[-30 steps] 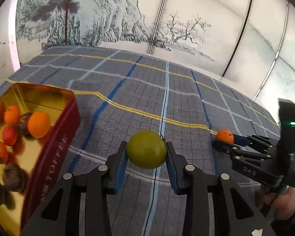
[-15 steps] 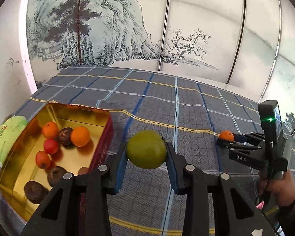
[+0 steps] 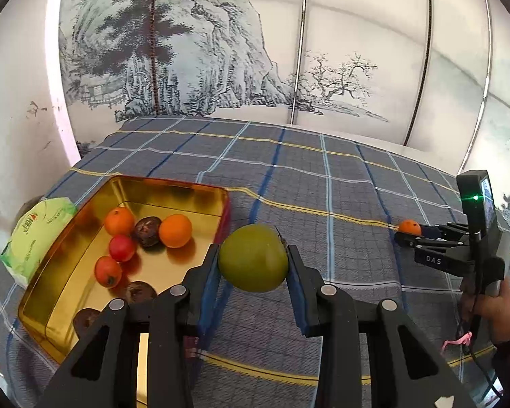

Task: Organize fruits
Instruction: 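Carry the lime with the left gripper over the tin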

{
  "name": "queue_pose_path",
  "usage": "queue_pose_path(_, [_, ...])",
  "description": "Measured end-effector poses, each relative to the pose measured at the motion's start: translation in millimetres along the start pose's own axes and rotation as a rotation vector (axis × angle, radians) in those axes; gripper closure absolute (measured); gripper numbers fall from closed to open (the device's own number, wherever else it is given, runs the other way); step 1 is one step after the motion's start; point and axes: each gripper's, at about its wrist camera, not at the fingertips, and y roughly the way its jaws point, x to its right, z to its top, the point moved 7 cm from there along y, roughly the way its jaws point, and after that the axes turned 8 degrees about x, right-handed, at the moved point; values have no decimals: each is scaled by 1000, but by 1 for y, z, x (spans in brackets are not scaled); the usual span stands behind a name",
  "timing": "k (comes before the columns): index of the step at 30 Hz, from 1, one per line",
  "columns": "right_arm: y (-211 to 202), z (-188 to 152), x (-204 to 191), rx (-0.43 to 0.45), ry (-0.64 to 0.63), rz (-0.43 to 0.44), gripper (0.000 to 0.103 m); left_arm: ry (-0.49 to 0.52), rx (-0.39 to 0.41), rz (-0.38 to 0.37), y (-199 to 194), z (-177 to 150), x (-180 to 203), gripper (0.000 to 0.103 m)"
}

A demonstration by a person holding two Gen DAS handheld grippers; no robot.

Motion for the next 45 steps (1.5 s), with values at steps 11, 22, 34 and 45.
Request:
queue_pose_path(11, [0, 0, 0, -1, 1, -1, 63, -13, -17, 47, 0, -6, -29, 70])
queue_pose_path(22, [0, 0, 1, -2, 0, 0, 60, -20, -25, 108, -4, -10, -63, 70])
queue_pose_path(34, [0, 0, 1, -3, 0, 0, 60, -83, -77, 204, -5, -24, -132, 70])
queue_pose_path(45, [0, 0, 1, -4, 0, 0, 59, -93, -117, 231, -2, -35, -156, 70])
